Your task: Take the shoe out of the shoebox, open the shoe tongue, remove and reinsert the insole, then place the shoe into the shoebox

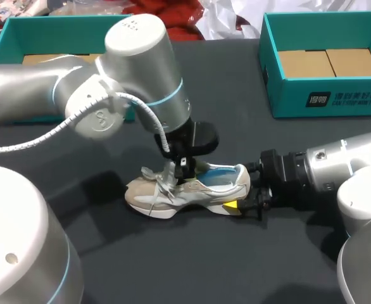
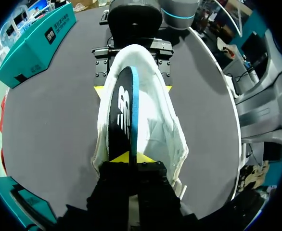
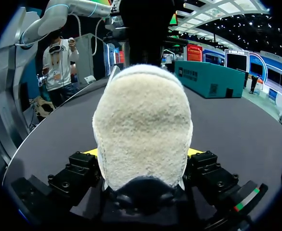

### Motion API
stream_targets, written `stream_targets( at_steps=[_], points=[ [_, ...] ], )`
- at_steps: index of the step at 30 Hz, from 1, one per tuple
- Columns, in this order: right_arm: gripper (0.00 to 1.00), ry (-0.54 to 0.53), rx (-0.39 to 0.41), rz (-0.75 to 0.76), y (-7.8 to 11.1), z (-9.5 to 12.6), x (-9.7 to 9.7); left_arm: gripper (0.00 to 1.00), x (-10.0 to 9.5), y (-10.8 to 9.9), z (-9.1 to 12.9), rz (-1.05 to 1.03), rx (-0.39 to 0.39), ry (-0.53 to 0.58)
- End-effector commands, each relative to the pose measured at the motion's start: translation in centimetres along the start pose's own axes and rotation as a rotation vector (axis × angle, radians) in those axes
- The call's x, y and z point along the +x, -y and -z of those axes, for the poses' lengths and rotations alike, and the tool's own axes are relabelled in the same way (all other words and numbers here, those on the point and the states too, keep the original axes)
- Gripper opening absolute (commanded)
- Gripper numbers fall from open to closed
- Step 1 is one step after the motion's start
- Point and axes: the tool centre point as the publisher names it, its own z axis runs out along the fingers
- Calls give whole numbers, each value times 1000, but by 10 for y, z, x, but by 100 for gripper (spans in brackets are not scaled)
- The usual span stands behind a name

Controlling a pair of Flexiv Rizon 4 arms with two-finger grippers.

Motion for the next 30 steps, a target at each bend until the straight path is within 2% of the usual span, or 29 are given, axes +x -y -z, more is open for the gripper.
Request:
stream_targets(
  at_steps=[1, 8, 24, 30],
  points=[
    [0, 1, 4, -1, 0, 0, 2, 0, 9, -8, 9, -17, 116, 13],
    [0, 1, 4, -1, 0, 0, 2, 0, 15, 3, 20, -27, 166, 43],
    [0, 1, 4, -1, 0, 0, 2, 0, 2, 52, 29, 20, 176, 161],
    [0, 1, 4, -1, 0, 0, 2, 0, 0, 60, 28, 32, 173, 170]
  ],
)
